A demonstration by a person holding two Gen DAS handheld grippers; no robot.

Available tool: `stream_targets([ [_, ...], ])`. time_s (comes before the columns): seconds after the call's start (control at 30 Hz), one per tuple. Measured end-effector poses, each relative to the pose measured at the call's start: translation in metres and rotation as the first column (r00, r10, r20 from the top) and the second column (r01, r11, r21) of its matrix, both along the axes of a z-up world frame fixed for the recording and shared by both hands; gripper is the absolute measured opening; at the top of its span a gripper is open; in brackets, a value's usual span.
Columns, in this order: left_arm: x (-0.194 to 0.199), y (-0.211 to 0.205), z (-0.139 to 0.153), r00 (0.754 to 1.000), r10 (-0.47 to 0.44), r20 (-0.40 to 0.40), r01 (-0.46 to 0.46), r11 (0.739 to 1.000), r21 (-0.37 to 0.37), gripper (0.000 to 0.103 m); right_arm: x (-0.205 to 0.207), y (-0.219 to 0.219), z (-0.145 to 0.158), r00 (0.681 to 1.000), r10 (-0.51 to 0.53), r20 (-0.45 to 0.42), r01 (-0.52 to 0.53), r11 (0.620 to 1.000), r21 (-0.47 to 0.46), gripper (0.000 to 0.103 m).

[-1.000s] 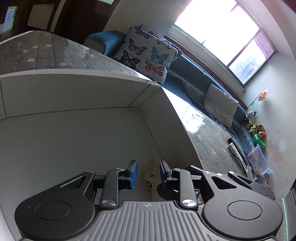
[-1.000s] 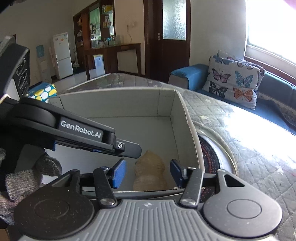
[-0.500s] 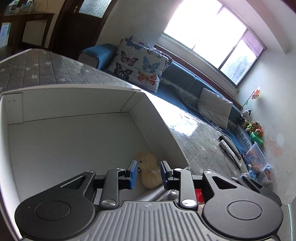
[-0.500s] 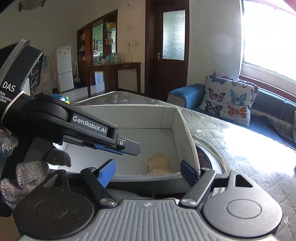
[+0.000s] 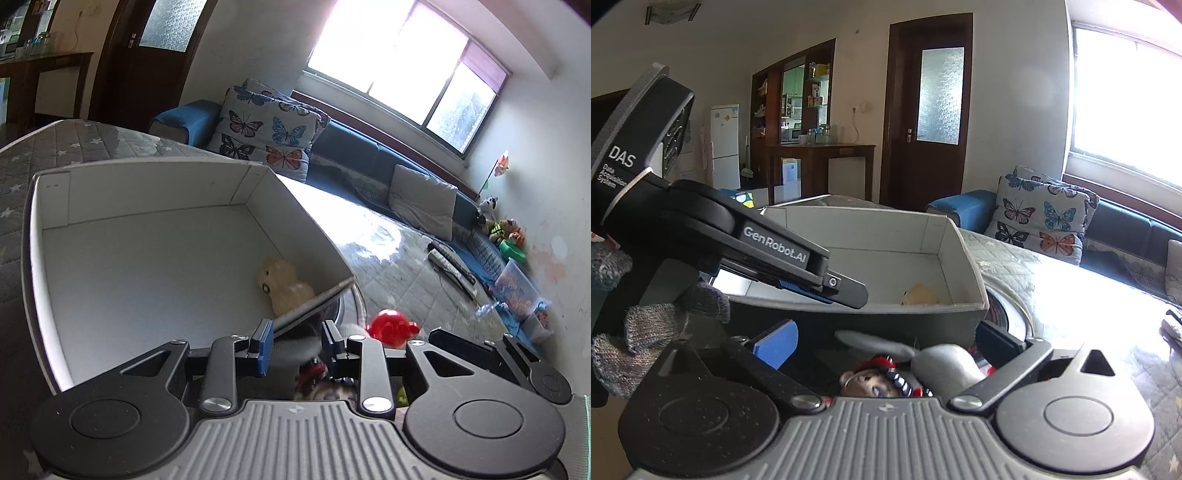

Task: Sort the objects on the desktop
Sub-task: 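Withdraw the left gripper and move it onto the red-bowed doll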

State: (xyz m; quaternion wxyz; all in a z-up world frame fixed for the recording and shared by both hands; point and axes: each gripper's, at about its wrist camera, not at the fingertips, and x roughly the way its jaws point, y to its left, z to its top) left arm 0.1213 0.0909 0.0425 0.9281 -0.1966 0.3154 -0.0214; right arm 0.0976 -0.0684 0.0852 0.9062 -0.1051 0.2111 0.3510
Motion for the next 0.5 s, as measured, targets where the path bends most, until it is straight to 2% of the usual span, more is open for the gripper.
stream_targets([
  [0.23, -0.017, -0.013, -0.011, 0.999, -0.024, -0.021, 0.025, 0.999, 0.022, 0.032, -0.017, -0.007, -0.017, 0.999, 0.005, -0.038, -0.004, 1.0, 0.01, 0.103],
  [0.5, -0.022, -0.02, -0.026, 0.996, -0.051, -0.073, 0.052, 0.999, 0.015, 0.032, -0.028, -0.004, -0.037, 0.996, 0.028, -0.085, -0.027, 1.0, 0.009, 0.103],
])
